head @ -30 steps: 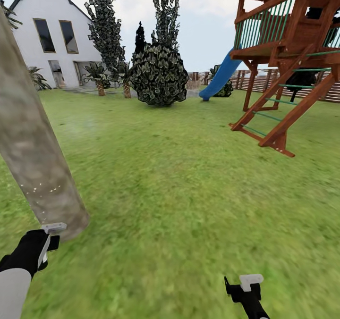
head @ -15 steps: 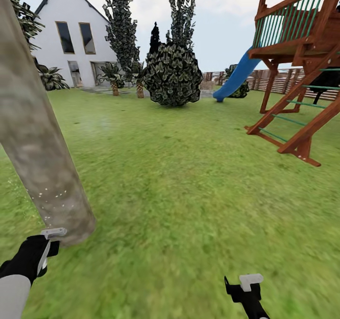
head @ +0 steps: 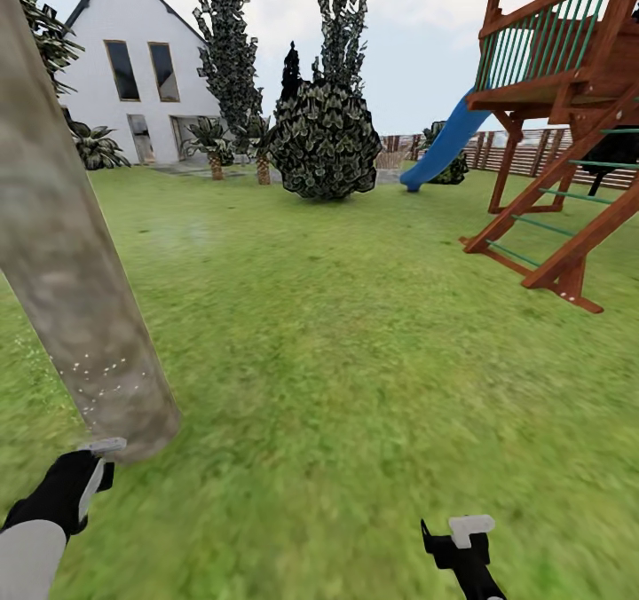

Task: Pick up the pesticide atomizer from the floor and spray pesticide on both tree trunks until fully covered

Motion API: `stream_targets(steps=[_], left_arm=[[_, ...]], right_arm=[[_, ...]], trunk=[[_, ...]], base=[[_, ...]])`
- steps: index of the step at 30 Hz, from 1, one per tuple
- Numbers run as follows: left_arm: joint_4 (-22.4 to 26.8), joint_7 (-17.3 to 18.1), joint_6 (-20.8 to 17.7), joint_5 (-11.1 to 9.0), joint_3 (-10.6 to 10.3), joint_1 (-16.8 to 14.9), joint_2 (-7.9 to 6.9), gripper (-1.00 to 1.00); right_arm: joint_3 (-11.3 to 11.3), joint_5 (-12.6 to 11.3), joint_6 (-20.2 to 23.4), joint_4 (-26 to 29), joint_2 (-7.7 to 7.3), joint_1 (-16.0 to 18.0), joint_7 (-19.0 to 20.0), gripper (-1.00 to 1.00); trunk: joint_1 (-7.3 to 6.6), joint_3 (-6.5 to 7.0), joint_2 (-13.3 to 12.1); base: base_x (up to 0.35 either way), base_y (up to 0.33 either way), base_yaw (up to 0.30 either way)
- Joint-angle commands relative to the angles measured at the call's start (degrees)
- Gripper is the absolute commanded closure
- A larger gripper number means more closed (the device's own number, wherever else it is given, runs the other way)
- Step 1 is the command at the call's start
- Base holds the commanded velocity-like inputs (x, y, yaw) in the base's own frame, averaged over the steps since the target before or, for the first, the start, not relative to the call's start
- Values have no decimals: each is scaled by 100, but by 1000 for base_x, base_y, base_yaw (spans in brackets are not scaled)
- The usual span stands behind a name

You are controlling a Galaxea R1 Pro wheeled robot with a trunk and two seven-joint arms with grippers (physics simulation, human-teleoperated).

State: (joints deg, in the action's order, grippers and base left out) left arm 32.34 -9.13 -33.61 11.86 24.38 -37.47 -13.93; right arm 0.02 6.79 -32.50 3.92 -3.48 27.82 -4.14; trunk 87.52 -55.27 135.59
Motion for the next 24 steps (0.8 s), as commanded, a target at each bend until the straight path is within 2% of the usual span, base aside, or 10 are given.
stream_targets(steps=[1,2,5,7,11,15,21,24], left_arm=[[-81,-30,282,110,15,-6,143,100],[-121,-48,507,99,20,-6,200,100],[-205,-35,658,88,23,2,237,100],[-233,-36,668,94,23,5,237,100],[-253,-41,664,88,23,127,236,100],[-248,-37,663,88,23,134,234,100],[-245,-36,663,87,23,135,241,100],[-245,-36,663,88,23,135,242,100]], right_arm=[[-2,59,-11,-5,3,4,-44,-100],[-2,59,-11,-5,4,4,-43,-100],[-2,59,-11,-5,5,4,-46,-100],[-2,59,-11,-5,5,4,-45,-100],[-1,59,-11,-5,5,4,-43,-100],[-1,59,-11,-5,8,4,-43,-100],[4,59,-11,-5,14,4,-43,-100],[7,59,-11,-5,14,4,-43,-100]], trunk=[[-2,-5,3],[-2,-5,3],[-2,-5,3],[-2,-5,3],[-2,-5,3],[-2,-5,3],[-2,-5,3],[-2,-5,3]], base=[[0,0,47],[0,0,172],[0,0,249],[31,0,274],[283,0,267],[333,-14,69],[228,-178,16],[159,-234,196]])
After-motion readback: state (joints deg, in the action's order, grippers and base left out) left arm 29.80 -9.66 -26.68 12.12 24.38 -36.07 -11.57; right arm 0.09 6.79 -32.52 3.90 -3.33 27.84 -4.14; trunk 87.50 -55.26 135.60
